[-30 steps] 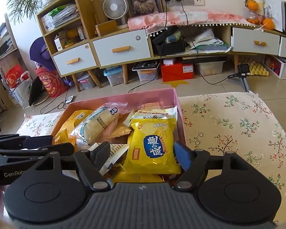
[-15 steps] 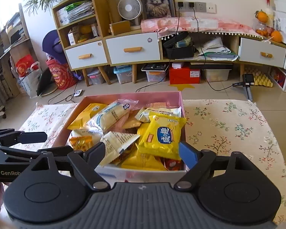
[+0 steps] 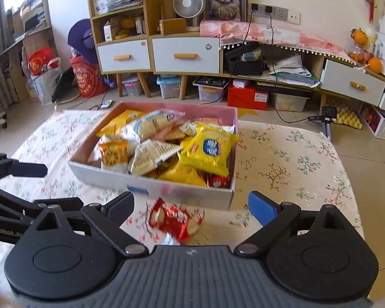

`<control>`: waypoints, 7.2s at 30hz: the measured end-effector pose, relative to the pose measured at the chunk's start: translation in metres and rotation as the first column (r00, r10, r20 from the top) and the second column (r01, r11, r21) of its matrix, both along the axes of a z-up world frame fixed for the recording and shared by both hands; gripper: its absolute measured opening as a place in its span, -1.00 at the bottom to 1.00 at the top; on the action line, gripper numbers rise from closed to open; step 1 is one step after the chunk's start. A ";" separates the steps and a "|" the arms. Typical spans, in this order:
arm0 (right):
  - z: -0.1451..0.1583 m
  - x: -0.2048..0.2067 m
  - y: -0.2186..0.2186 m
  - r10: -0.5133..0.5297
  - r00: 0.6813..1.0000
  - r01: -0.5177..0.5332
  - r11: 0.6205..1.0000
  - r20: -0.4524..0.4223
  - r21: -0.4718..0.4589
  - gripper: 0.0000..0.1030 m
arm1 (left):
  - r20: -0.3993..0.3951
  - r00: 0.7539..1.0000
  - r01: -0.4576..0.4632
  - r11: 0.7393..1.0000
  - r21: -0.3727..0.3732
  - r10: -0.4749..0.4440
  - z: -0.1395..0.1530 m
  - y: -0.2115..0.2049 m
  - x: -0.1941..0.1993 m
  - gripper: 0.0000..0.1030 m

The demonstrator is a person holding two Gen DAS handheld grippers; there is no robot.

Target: Organize snacks

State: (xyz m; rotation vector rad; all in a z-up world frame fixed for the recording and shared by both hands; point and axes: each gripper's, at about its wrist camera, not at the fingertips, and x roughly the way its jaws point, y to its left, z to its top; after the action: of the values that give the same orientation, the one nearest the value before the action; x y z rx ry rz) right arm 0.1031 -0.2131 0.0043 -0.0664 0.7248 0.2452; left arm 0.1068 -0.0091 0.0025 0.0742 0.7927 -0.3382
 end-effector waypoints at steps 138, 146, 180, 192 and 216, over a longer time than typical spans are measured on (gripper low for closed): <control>0.004 0.016 -0.007 0.165 0.978 -0.165 0.986 0.128 -0.009 -0.38 | 0.144 0.989 -0.024 0.999 -0.042 0.030 0.006 -0.002 0.023 -0.11; 0.007 0.058 0.002 0.116 0.984 -0.120 0.992 0.137 0.026 -0.37 | 0.158 0.987 -0.008 0.997 -0.072 0.020 0.006 -0.006 0.062 -0.11; 0.017 0.051 -0.013 -0.005 0.993 0.004 1.000 0.122 0.008 0.25 | 0.152 0.988 0.036 0.998 -0.053 -0.028 0.005 -0.018 0.058 0.66; 0.020 0.002 -0.018 -0.020 0.995 0.026 0.998 0.099 -0.057 0.62 | 0.080 0.997 -0.018 1.000 0.008 0.017 0.017 -0.011 0.002 0.84; 0.026 -0.068 0.005 -0.059 0.998 0.056 0.994 -0.030 -0.093 0.99 | -0.052 0.985 -0.156 0.980 0.127 0.163 0.039 -0.008 -0.073 0.89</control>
State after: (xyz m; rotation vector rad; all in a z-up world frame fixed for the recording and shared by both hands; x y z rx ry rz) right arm 0.0348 -0.2083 0.0300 -0.1287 0.7691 0.1578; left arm 0.0334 -0.0171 0.0415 0.1149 0.8748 -0.1403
